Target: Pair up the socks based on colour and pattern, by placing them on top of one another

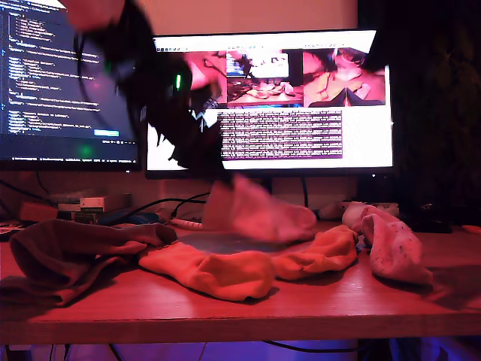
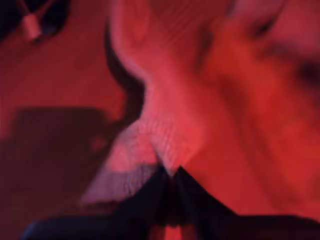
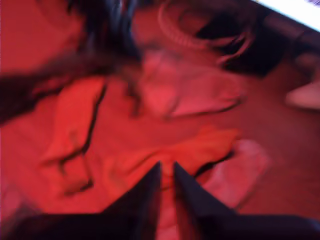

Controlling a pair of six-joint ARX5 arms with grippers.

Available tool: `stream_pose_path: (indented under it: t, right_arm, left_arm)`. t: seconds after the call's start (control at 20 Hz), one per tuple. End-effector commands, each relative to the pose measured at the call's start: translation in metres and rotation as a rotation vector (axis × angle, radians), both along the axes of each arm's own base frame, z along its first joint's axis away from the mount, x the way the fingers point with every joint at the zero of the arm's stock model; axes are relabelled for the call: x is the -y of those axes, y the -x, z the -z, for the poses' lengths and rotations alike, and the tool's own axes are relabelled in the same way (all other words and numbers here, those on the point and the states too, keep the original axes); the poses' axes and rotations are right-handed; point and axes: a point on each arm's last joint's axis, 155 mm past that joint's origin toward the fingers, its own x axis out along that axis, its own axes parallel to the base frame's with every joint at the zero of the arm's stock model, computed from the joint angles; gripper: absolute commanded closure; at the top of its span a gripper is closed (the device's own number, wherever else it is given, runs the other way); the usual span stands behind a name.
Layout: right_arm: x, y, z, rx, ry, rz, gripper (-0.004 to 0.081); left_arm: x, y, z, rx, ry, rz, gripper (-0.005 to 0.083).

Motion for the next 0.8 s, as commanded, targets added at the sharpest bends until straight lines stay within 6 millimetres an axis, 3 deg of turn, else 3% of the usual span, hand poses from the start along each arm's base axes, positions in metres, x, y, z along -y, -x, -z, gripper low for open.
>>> stream_pose_path:
  t: [0.0,0.15,0.35,0.55,0.75]
  right_arm:
    - [-0.015,0.000,0.003,-0.004,-0.020,-0.070,0.0542]
    - [-0.028,-0.016,0.009,0.010,-0.044,-0.091,0.0493]
    - [-0.033,-0.042,-0.003,0.147,-0.015,-0.125,0.0434]
    - [-0.042,-0.036,-0.004,0.242,0.085,-0.290,0.0430]
    - [-0.049,-0.035,-0.006,0.291,0.115,-0.356,0.0408]
  left_arm:
    - [0.011,0.014,-0.003,-0.177,0.071,-0.062,0.0794]
    - [0.029,0.030,-0.042,-0.355,0.220,-0.092,0.0794]
    - [0.044,0.049,-0.081,-0.484,0.338,-0.050,0.0794]
    - [0.051,0.052,-0.106,-0.576,0.411,-0.066,0.0794]
    - [0.055,0.058,-0.117,-0.621,0.448,-0.046,0.0794]
